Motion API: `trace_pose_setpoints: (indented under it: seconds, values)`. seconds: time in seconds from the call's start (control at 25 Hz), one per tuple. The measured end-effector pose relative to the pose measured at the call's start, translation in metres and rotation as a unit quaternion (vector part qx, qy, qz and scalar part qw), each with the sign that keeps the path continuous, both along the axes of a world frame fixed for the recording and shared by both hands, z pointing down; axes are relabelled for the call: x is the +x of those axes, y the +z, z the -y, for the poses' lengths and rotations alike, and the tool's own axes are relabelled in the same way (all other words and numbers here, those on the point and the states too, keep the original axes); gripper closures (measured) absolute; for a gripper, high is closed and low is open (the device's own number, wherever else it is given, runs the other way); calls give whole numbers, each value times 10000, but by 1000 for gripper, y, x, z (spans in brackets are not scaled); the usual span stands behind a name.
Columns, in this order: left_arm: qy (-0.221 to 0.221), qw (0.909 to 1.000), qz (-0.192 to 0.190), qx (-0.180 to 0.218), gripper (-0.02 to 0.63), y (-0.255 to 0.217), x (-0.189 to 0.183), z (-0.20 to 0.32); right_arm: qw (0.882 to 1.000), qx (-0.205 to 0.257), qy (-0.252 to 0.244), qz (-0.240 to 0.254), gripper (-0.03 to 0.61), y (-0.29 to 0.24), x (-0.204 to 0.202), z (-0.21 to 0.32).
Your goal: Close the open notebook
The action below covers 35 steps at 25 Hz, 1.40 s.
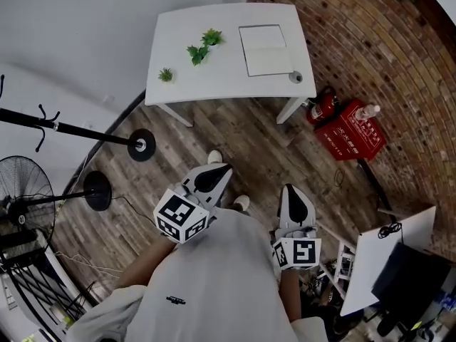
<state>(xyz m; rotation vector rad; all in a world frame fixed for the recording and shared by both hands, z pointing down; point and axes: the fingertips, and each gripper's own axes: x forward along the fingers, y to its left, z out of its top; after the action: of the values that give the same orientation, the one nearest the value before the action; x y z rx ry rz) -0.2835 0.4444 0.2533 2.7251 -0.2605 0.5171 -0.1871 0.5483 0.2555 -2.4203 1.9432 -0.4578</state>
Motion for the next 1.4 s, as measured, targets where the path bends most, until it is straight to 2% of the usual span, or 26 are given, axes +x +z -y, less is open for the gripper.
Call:
trace_pose_setpoints:
  seconds: [0.24, 0.44, 0.72, 0.88, 1.08, 1.24, 1.4]
  values:
    - [-252, 9996, -100, -7, 604, 8, 16, 49, 9993, -105, -331, -111, 569, 7, 16, 56]
    - [-297, 9991, -266, -156, 604, 17, 49, 114, 9988, -243, -428, -28, 569, 20, 52, 119]
    - [12, 9995, -236, -220, 604, 6, 111, 225, 9987, -430, -263, -117, 569, 10, 108, 229]
    - [216, 9987, -221, -406, 604, 7, 138, 290, 9984, -519, -234, -66, 569, 6, 132, 298]
    - [177, 9981, -252, -527, 604, 12, 164, 368, 9975, -678, -190, -116, 569, 6, 155, 370]
    - [178, 9979, -221, -585, 604, 15, 178, 401, 9959, -831, -347, -122, 569, 8, 167, 404]
    - [-9, 9976, -205, -668, 604, 19, 191, 420, 9928, -961, -682, -205, 569, 11, 184, 429]
